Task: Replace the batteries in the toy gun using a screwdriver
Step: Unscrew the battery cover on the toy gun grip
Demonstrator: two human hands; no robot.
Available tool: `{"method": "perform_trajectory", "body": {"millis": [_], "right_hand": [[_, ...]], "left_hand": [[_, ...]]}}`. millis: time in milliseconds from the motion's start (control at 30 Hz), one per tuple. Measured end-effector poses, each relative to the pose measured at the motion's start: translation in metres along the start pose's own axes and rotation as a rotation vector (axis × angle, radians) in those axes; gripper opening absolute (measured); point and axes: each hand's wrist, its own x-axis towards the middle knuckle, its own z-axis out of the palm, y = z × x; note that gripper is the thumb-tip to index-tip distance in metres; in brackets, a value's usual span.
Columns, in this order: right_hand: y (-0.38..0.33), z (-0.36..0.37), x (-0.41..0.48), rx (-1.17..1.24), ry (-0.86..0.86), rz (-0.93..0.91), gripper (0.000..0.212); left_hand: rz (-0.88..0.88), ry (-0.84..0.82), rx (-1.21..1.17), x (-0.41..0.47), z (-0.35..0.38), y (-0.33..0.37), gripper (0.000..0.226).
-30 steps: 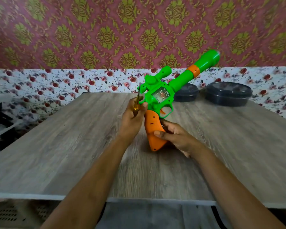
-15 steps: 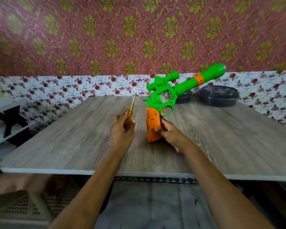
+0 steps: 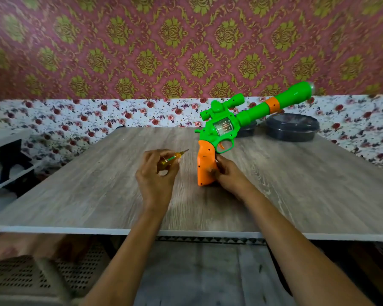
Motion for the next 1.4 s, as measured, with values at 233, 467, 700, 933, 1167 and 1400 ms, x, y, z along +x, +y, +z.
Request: {"method": "perform_trajectory", "body": {"millis": [233,467,700,933,1167,1400], "right_hand": [[-0.002,-0.005,0.013,-0.034,-0.036,-0.044,0.061],[0.009,-0.013,0.016,0.005,-0.075,-0.033,0.055],[0.000,-0.007,0.013,-0.010,-0.115,-0.052,0.057],[0.001,-0.009,0.010,-0.008,-0.103,0.004,0.051],[-0.001,-0.009,0.008,0.037,-0.105,0.039,0.058],[0.002,-0.011,0.010,0.021,-0.108,0.053,0.044]], "left_hand": [[0.007,0.020,-0.024,0.000,0.002,0.001,0.026],[0.177,-0.133,0.044,-0.004,0.013,0.002,0.033],[0.219,-0.117,0.073,-0.006,0.014,0.002,0.026],[0.244,-0.123,0.100,-0.006,0.014,0.003,0.031],[0.279,-0.159,0.107,-0.007,0.013,0.001,0.028],[0.400,-0.153,0.153,-0.008,0.011,0.008,0.041]]}}
